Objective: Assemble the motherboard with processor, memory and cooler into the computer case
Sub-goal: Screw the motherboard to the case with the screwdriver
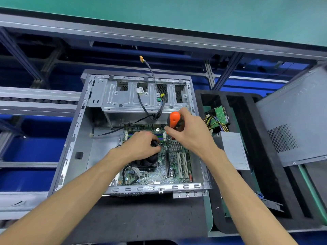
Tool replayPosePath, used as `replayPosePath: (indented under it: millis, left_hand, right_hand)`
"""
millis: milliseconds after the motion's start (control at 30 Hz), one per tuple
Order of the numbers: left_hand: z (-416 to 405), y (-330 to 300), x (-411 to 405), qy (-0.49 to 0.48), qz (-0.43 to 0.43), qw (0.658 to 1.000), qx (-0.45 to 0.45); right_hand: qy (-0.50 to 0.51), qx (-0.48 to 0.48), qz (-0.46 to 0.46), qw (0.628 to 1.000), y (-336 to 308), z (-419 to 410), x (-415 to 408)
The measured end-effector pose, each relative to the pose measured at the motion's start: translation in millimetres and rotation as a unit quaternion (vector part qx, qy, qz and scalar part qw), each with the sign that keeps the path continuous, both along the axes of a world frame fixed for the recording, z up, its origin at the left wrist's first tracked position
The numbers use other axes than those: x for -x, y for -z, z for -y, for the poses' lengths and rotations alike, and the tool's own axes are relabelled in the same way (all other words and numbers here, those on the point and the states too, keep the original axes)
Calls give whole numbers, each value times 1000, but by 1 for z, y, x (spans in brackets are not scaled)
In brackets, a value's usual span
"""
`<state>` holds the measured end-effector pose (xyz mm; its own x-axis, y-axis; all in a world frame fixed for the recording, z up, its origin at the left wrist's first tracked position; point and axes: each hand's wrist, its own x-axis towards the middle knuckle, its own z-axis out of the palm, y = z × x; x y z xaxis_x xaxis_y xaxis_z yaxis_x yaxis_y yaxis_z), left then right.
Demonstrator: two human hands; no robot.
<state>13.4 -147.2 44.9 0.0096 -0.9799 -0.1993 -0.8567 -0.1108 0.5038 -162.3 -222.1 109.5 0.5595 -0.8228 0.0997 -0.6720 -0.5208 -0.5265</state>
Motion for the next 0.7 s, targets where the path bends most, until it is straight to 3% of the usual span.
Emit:
replayPosePath:
  millis: [233, 433, 600, 700]
  left_hand:
    - [-3, -6, 1, 21, 12, 1000, 6]
    - [4, -62, 17, -62, -127, 969, 201]
    - [6, -99, 25, -6, -7, 974, 226]
    - [7, -107, 21, 19, -11, 977, 213]
  right_hand:
    - [42, 8, 43, 998, 2, -1, -6]
    - [48, -9, 75, 996, 7, -6, -12]
    - [47, -63, 88, 993, 9, -9, -15]
    - [24, -62, 67, 996, 10, -10, -11]
